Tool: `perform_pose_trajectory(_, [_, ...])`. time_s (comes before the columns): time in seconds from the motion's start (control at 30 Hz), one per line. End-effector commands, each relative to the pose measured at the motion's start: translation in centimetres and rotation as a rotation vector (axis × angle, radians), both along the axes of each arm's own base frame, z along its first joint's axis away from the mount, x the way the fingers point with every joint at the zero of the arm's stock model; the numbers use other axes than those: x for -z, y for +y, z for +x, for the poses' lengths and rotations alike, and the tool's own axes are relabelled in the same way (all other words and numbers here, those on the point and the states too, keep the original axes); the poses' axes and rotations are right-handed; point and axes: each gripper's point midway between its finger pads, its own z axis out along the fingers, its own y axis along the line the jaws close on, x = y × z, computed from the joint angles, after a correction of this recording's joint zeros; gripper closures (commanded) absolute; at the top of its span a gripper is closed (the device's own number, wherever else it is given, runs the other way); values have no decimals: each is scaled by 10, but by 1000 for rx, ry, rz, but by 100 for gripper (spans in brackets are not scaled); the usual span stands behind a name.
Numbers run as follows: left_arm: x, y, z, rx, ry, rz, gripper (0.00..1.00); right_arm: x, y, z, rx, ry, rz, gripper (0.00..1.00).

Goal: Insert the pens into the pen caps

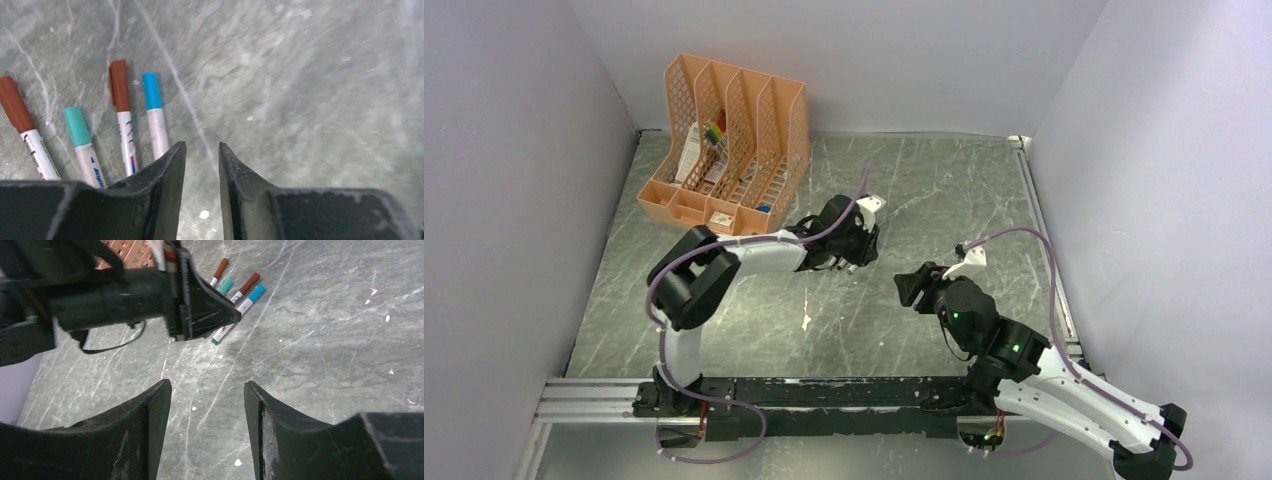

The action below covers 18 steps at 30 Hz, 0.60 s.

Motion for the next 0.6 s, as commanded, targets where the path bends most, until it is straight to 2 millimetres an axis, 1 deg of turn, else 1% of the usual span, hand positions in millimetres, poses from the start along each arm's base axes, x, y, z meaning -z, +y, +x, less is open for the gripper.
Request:
perform_pose_trajectory(0.0, [-105, -30, -10, 90, -116, -349, 46, 0, -6, 0, 34, 3, 8, 44])
perform_pose_trajectory(0.03, [-116, -30, -13, 91, -121, -390, 35, 2, -7, 0, 38, 5, 6, 43])
perform_pose_trajectory(0.13, [-149, -31, -27, 117, -111, -504, 30, 2, -9, 0, 48, 11, 8, 39])
perform_pose_trajectory(0.17, [-157, -30, -30, 116, -112, -533, 27, 3, -10, 0, 52, 12, 6, 38])
perform_pose_trajectory(0.2, [-165, -29, -32, 109, -114, -563, 22, 4, -11, 0, 58, 14, 4, 37])
perform_pose_trajectory(0.27, [-173, -25, -33, 87, -110, -589, 18, 5, -12, 1, 64, 16, -2, 36])
perform_pose_trajectory(0.37, [-181, -19, -36, 86, -129, -603, 18, 3, -13, 3, 70, 11, -25, 35])
perform_pose_trajectory(0.43, [-184, -17, -36, 77, -129, -597, 17, -6, -10, 6, 60, -13, -45, 27])
perform_pose_trajectory(0.47, [-182, -17, -36, 75, -121, -583, 17, -12, -8, 9, 52, -31, -55, 22])
perform_pose_trajectory(0.53, [-184, -15, -35, 73, -125, -576, 17, -24, -6, 15, 72, -34, -65, 10])
perform_pose_trajectory(0.57, [-184, -15, -35, 76, -124, -576, 17, -29, -5, 18, 92, -27, -66, 7])
